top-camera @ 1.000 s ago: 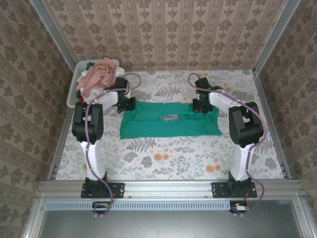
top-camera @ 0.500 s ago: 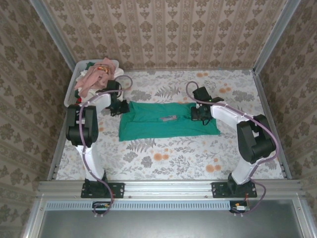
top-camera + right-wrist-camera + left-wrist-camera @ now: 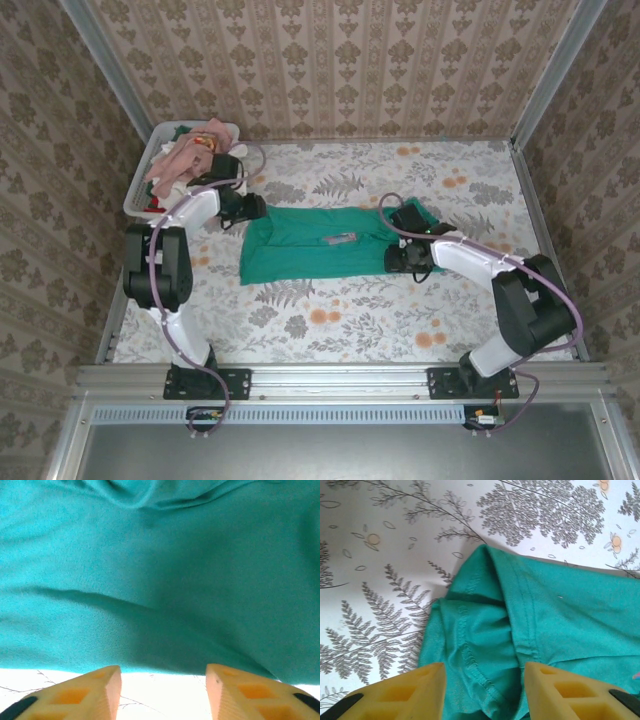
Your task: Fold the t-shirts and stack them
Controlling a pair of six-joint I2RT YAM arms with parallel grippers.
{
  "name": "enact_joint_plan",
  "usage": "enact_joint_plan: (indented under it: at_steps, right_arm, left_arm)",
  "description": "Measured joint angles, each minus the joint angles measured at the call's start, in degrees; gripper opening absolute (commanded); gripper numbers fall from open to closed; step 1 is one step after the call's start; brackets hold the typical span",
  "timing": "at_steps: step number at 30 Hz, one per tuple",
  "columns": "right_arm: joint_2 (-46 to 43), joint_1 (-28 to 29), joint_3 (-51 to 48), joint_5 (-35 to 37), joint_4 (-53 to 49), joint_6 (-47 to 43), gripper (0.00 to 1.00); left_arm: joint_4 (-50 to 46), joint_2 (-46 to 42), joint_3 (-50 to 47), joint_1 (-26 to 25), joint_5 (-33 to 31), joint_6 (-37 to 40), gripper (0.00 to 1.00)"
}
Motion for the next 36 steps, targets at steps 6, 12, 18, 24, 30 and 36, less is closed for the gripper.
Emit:
enact_joint_plan:
  at_steps: [6, 12, 18, 24, 30, 36]
  right_arm:
    - [2.0, -4.5, 9.7, 3.3, -0.7, 0.6, 0.63]
    - [13.9, -7.7, 19.8, 4.5, 1.0, -0.5, 0.57]
    - [20.4, -7.5, 21.9, 4.3, 0.5, -1.6, 0.3]
    - [17.9, -4.9, 20.8, 6.3, -0.3, -1.4, 0.06]
    - [10.3, 0.1, 14.9, 9.1, -0.2, 1.5, 0.0]
    - [3.7, 1.4, 5.6, 10.4, 1.7, 7.0, 0.12]
  left_arm:
    - [0.0, 0.2, 0.0, -3.3, -0.1, 0.4, 0.53]
    - [0.0, 3.3, 0.0, -5.2, 0.2, 1.4, 0.52]
    - [-0.5, 7.6, 0.6, -5.1, 0.6, 2.4, 0.38]
    - [-0.7, 8.2, 1.5, -5.1, 1.7, 2.8, 0.18]
    - [-0.6, 8.3, 3.1, -4.1, 2.5, 2.8, 0.04]
    - [-0.7, 8.4, 3.1, -2.9, 3.0, 2.8, 0.06]
